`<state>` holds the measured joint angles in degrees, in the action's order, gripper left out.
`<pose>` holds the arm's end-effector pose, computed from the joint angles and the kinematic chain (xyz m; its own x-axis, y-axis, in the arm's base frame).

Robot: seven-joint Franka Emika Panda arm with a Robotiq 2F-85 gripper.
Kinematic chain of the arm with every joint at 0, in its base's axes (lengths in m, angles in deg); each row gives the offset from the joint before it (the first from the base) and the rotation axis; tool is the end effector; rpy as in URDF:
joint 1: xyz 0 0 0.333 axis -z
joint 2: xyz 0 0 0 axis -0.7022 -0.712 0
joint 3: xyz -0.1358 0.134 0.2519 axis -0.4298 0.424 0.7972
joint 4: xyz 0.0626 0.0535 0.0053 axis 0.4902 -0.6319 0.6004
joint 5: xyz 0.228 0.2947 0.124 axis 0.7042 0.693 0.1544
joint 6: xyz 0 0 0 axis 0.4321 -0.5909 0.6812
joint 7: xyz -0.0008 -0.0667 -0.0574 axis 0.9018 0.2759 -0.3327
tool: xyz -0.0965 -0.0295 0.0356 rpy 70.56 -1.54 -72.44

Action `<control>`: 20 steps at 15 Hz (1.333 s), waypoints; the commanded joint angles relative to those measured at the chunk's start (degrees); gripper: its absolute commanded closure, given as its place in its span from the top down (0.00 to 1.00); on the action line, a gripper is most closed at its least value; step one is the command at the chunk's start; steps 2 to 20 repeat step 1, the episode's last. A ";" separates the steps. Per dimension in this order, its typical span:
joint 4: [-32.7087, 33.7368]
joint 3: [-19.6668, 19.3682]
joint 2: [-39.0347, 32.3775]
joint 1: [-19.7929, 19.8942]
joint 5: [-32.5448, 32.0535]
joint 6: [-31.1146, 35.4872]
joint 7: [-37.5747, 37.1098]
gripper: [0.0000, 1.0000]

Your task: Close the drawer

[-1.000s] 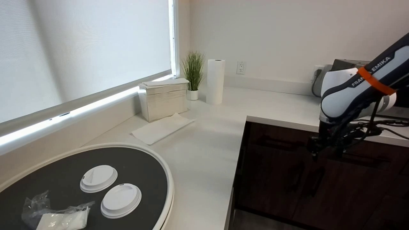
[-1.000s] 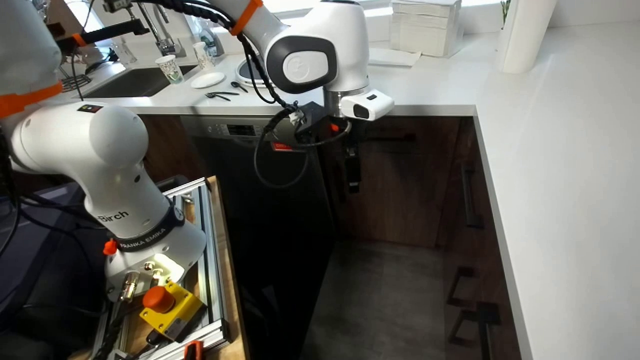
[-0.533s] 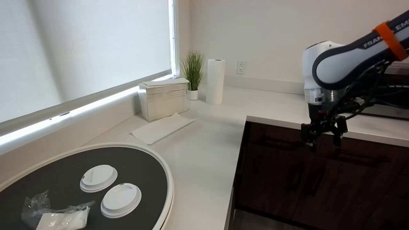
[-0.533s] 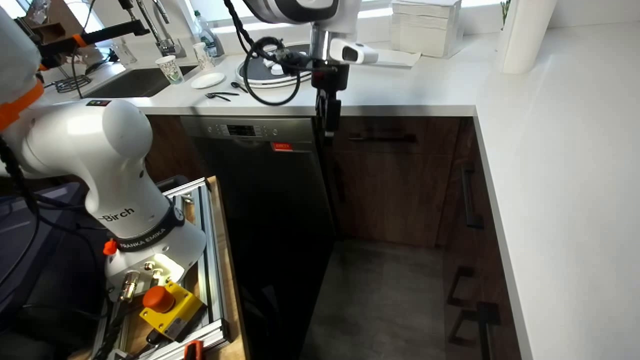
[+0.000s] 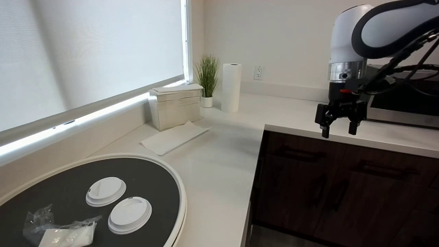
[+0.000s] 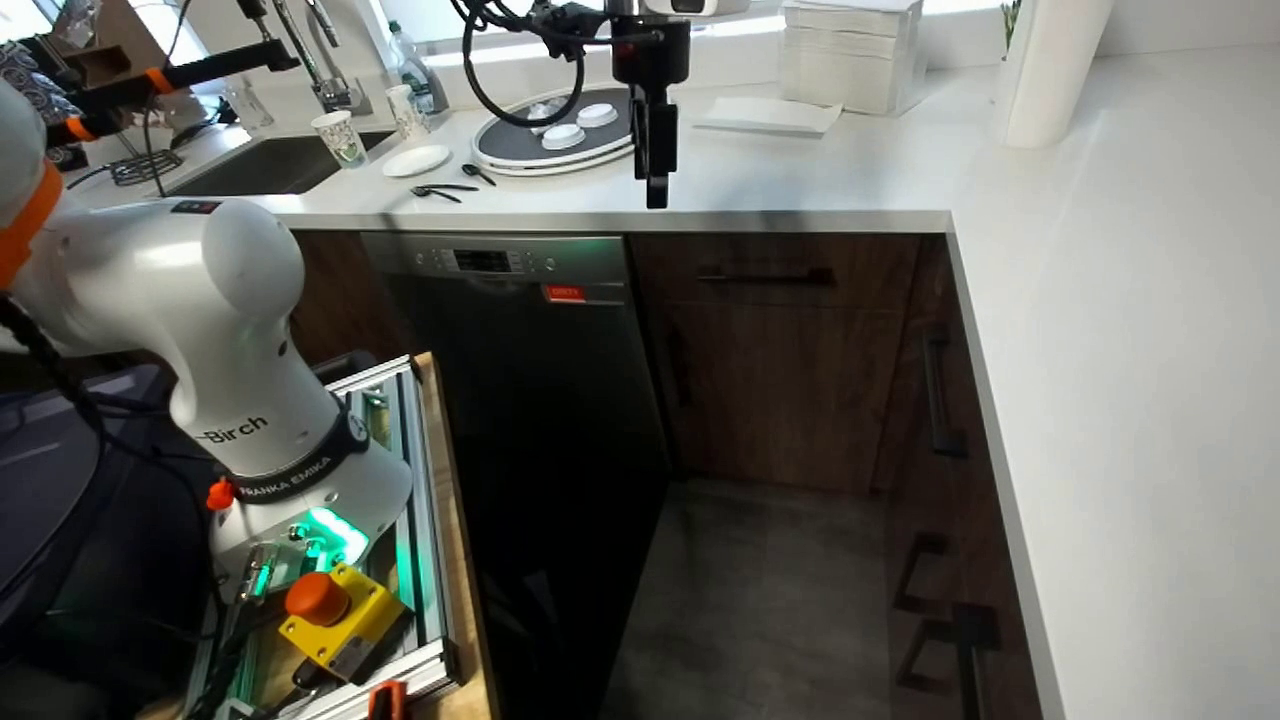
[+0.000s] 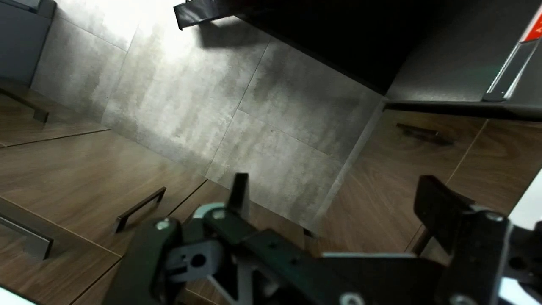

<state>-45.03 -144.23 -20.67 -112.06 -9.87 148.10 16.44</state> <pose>0.4770 0.0283 0.4090 0.9617 -0.2241 -0.1576 -0.2135 -0.9735 0.0816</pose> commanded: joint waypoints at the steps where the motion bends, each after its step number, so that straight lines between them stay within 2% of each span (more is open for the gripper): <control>1: -0.35 9.87 -5.74 11.46 6.08 1.60 5.04 1.00; 20: -0.35 9.87 -5.74 11.46 6.08 1.60 5.04 1.00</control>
